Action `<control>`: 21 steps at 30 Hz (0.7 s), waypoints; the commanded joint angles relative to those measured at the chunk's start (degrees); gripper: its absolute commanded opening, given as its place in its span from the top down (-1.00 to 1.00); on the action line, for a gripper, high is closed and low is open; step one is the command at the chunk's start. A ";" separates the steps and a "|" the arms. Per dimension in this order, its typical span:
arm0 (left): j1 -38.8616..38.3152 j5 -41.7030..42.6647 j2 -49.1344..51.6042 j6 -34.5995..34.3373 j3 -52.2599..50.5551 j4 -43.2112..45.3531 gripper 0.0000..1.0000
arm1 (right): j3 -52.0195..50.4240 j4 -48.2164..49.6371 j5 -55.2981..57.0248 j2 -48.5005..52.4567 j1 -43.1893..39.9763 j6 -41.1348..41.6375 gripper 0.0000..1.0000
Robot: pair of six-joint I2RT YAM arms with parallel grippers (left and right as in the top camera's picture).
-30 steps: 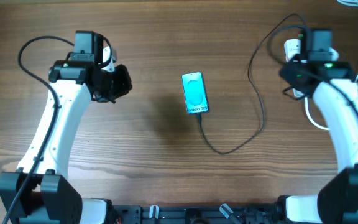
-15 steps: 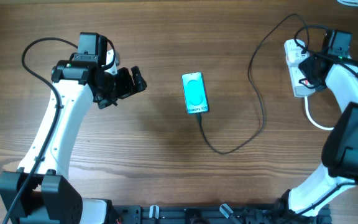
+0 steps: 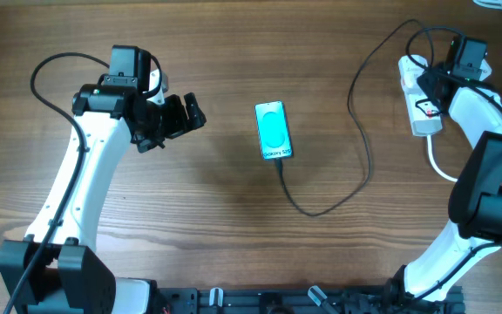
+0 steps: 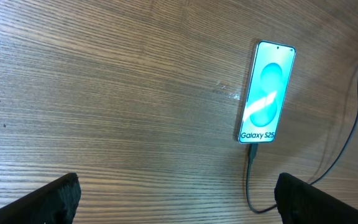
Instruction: Plug charger to phone and switch on socket
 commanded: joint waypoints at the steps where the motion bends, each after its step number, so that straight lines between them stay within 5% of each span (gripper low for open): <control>1: -0.07 -0.55 -1.18 0.07 0.37 0.13 -0.99 | 1.44 0.68 1.95 2.80 1.31 -1.01 0.91; 21: -0.07 -0.55 -1.18 0.07 0.37 0.13 -0.99 | 1.18 3.10 0.31 5.29 1.92 -4.26 0.91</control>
